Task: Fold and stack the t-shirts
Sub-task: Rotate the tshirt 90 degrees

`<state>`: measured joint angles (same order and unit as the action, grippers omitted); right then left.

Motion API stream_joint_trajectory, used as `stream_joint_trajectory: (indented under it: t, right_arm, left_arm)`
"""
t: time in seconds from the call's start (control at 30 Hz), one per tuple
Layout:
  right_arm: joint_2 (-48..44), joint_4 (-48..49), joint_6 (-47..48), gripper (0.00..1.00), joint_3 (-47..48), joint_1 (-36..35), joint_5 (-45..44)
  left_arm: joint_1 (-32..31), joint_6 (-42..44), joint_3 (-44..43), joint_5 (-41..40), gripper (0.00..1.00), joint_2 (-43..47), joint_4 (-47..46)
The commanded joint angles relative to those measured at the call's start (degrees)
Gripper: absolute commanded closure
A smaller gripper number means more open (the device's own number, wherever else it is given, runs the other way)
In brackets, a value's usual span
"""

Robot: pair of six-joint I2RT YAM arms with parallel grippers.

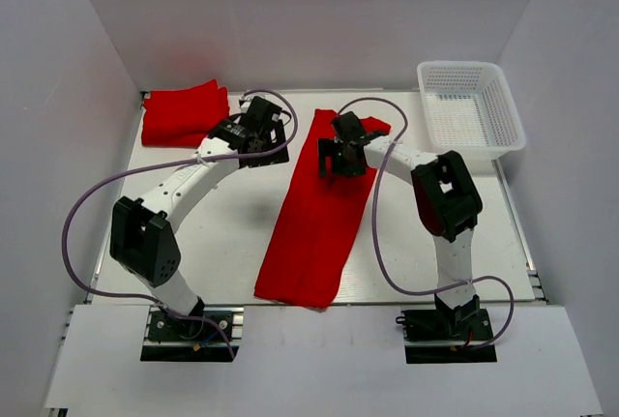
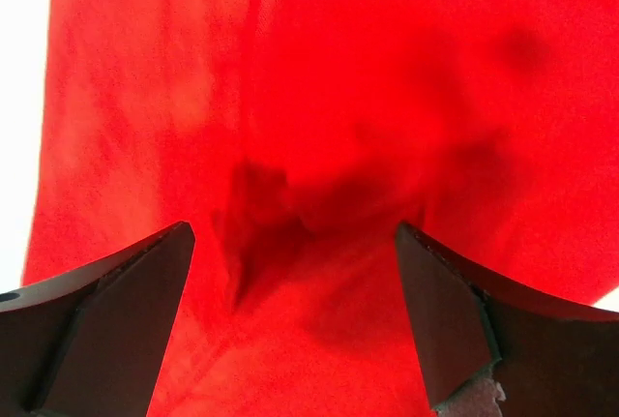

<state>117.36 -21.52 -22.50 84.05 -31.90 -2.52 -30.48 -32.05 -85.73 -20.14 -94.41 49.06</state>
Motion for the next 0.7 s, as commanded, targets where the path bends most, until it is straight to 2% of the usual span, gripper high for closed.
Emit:
stream_joint_trajectory:
  t: [0.0,0.2,0.23,0.3,0.33,0.43,0.47,0.6,0.67]
  right_arm:
    - [5.06,-2.82,-1.58,0.10,3.31,0.43,-0.90]
    - [14.46,-8.09,-2.02,0.10,13.93,2.36,-1.96]
    - [16.91,-8.71,-1.06,0.10,19.17,2.63,-1.61]
    - [20.35,-10.47,0.26,0.10,22.98,3.51,-1.69]
    - [22.80,-10.56,2.88,0.10,28.66,4.38,-1.43]
    - [28.00,-10.30,7.90,0.10,37.21,5.26,-0.29]
    - [28.79,-8.91,11.57,0.10,39.41,5.44,-0.03]
    - [31.35,-2.13,15.03,0.10,41.63,6.67,1.73]
    - [31.27,2.58,17.47,0.10,42.51,7.37,5.86]
  left_arm:
    - [0.33,0.59,1.97,-0.78,0.00,1.60,-1.15]
    - [1.56,1.12,3.38,-0.78,0.00,2.13,-2.04]
    - [1.56,1.64,3.38,-0.78,0.00,2.13,-2.04]
    - [2.18,2.35,3.38,0.01,0.00,1.33,-2.04]
    - [2.70,2.87,2.77,0.01,0.00,0.38,-2.04]
    - [2.71,3.40,2.77,2.03,0.00,-1.29,-2.82]
    - [3.32,4.53,3.55,4.12,0.00,-1.30,-3.78]
    - [3.85,5.94,5.04,8.00,0.00,-3.40,-6.08]
    - [4.38,5.95,5.75,9.41,0.00,-3.93,-6.61]
